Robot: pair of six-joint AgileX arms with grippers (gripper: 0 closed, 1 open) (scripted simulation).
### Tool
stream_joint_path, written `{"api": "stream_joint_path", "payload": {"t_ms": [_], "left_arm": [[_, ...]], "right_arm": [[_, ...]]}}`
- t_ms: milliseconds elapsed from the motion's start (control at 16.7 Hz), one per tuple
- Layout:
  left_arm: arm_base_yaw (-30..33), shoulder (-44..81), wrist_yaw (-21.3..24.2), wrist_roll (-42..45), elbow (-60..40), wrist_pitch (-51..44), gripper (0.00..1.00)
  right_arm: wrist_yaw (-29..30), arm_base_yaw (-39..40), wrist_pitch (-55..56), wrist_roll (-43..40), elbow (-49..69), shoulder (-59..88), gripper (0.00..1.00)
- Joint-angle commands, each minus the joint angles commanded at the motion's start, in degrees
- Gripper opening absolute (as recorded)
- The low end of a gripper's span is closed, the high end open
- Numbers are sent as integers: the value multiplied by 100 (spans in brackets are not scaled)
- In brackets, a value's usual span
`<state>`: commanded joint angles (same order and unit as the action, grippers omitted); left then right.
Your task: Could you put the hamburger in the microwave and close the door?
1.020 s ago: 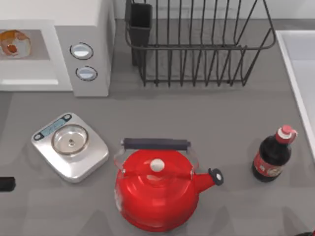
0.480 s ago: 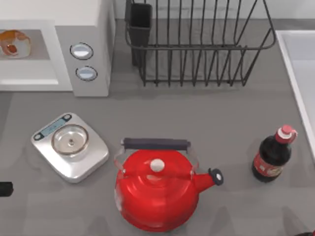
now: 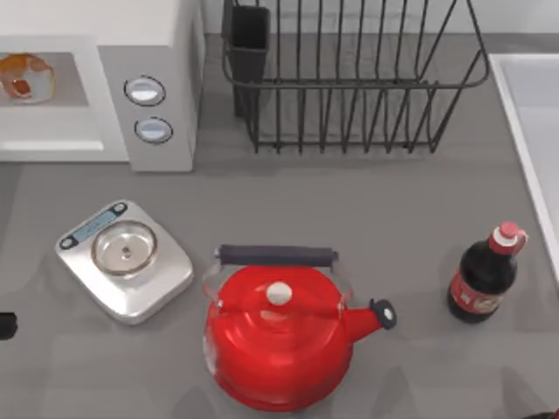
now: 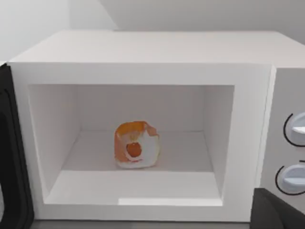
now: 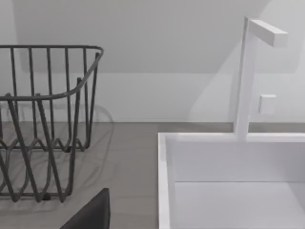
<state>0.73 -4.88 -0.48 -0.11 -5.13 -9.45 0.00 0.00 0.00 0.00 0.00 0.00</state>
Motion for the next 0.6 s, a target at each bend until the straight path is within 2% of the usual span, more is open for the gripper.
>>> {"api": "stream_joint_path", "payload": {"t_ms": [420, 600], "left_arm": [[2, 188, -37, 6, -67, 32, 0], [-247, 168, 206, 7, -188, -120, 0]], "right_arm": [[0, 0, 0, 0, 0, 0, 100], [0, 0, 0, 0, 0, 0, 100]]}}
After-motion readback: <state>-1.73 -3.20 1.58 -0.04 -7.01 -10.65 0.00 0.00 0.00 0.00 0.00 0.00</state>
